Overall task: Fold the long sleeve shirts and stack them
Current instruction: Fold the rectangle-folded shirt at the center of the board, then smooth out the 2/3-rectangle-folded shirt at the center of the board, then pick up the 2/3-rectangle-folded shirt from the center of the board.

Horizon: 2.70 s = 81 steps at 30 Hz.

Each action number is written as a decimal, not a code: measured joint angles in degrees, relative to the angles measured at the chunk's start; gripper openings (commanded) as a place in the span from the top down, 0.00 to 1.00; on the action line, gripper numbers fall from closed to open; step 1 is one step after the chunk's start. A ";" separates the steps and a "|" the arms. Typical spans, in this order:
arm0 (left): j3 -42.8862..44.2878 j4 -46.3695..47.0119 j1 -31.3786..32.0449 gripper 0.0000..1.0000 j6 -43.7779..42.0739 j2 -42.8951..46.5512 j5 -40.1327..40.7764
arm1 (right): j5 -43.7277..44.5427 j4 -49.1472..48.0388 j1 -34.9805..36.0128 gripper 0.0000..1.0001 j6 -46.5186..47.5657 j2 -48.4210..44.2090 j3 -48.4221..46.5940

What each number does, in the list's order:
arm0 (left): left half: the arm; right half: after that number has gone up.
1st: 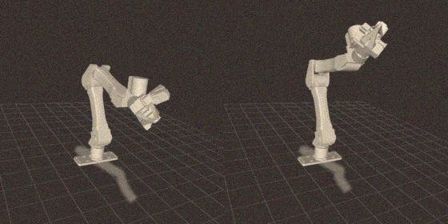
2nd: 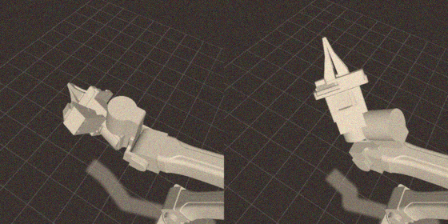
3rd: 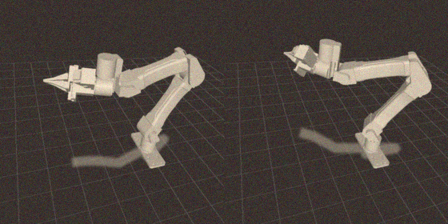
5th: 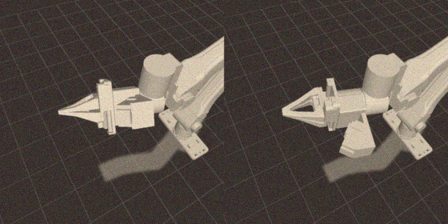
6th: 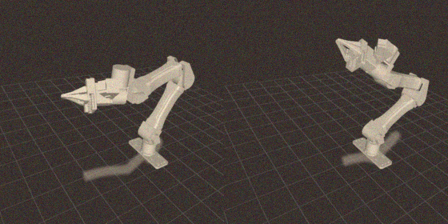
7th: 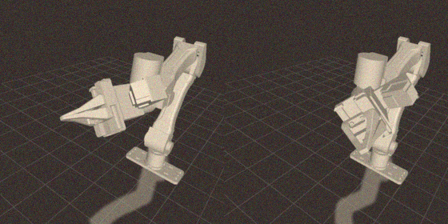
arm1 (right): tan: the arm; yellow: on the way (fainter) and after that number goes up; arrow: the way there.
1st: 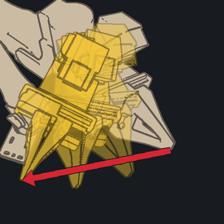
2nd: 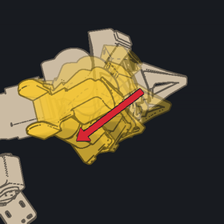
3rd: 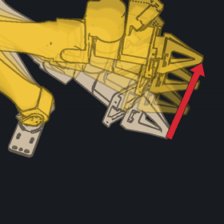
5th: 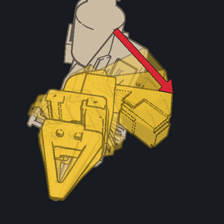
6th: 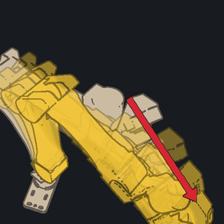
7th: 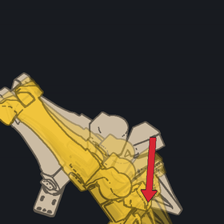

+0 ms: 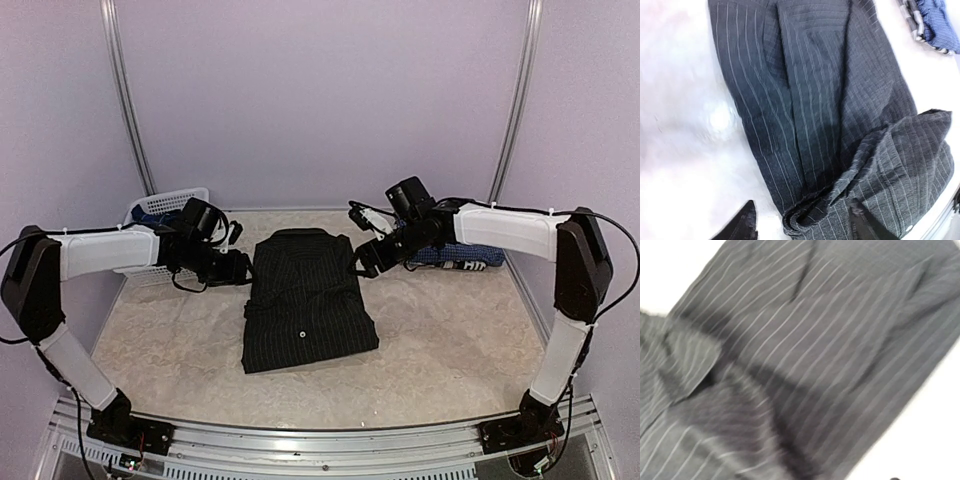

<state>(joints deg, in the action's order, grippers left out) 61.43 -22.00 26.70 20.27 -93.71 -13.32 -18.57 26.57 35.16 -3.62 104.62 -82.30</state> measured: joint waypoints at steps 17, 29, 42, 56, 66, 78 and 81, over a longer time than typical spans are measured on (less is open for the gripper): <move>-12.39 18.71 10.29 0.28 5.66 7.32 -1.64 | -4.87 -5.81 6.56 0.29 -3.19 7.78 5.11; -14.23 23.69 16.41 0.29 8.22 -4.61 8.35 | 6.99 -5.77 6.45 0.15 -3.08 12.24 4.04; -14.25 22.62 19.74 0.08 7.63 -1.36 20.31 | 10.64 -6.54 6.34 0.07 1.01 -1.53 12.61; -21.33 22.71 23.15 0.15 5.31 17.14 18.14 | 12.44 -16.22 17.07 0.16 6.91 -16.24 32.39; -30.69 20.79 28.11 0.17 9.90 18.99 21.57 | 17.35 -22.27 20.94 0.22 10.43 -16.41 37.59; -32.17 22.60 33.64 0.15 7.82 18.62 23.23 | 21.97 -24.09 22.47 0.47 11.85 -9.68 37.57; -32.17 22.93 34.10 0.15 7.78 17.94 23.15 | 22.05 -24.33 22.49 0.62 11.54 -8.37 37.38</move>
<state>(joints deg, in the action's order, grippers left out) 29.26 0.93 60.80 28.05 -75.77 9.82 3.49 2.24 57.65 7.92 96.25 -44.93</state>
